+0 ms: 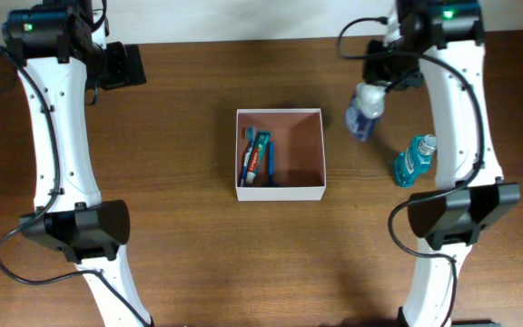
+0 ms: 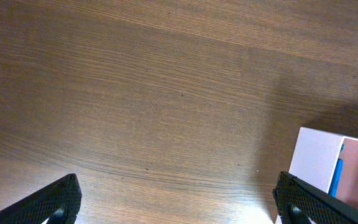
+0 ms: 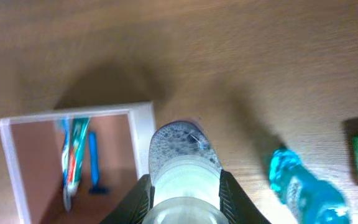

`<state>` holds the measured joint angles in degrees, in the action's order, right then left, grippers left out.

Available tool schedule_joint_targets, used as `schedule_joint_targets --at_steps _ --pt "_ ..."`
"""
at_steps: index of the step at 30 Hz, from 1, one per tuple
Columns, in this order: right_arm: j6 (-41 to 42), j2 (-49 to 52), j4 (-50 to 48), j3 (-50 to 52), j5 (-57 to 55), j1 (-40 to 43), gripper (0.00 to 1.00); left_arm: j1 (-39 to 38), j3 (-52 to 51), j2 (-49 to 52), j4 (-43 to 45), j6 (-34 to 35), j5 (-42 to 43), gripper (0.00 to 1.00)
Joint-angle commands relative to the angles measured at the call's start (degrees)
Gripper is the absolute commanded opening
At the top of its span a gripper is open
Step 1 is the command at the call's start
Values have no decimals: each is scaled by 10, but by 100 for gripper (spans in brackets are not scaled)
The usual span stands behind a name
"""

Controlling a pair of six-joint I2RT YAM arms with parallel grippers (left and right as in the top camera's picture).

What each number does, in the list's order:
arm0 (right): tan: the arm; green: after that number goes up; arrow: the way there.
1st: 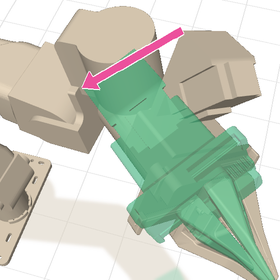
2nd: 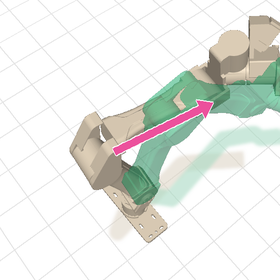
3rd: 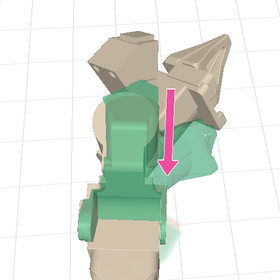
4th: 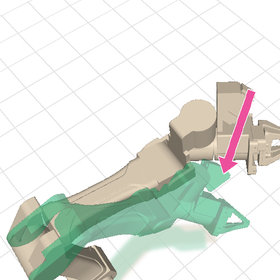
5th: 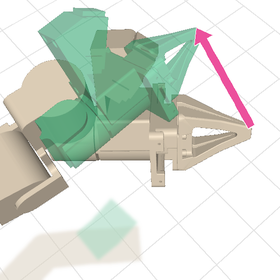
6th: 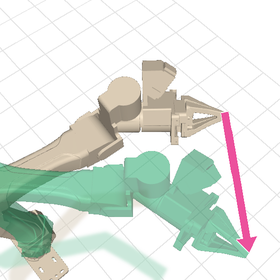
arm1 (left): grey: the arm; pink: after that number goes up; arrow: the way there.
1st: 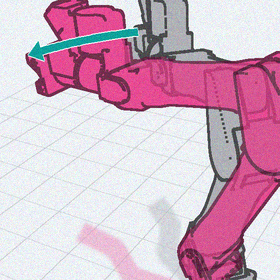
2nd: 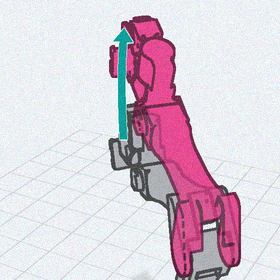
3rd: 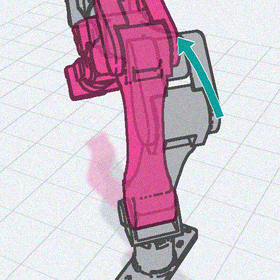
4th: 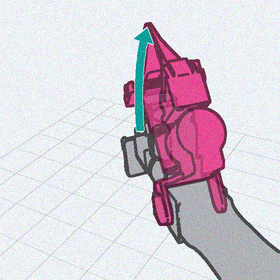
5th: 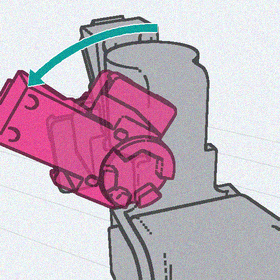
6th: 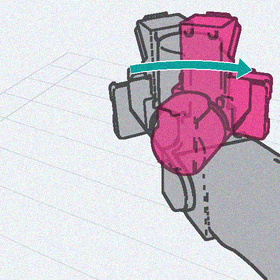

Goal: Pack container
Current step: 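Lift the soap bottle and carry it over the pink box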

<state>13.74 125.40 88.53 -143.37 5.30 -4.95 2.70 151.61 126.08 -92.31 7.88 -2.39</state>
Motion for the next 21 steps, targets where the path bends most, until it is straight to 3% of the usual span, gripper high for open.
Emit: schedule_joint_targets --at_steps 1,12,21 --pt "-16 -26 6 -21 24 -41 25 2 3 5 1 -7 -4 100" --pt "-11 -36 -1 -23 16 -105 24 2 3 5 1 -7 -4 100" --pt "73 -34 -24 -28 5 -128 21 2 3 5 1 -7 -4 100"
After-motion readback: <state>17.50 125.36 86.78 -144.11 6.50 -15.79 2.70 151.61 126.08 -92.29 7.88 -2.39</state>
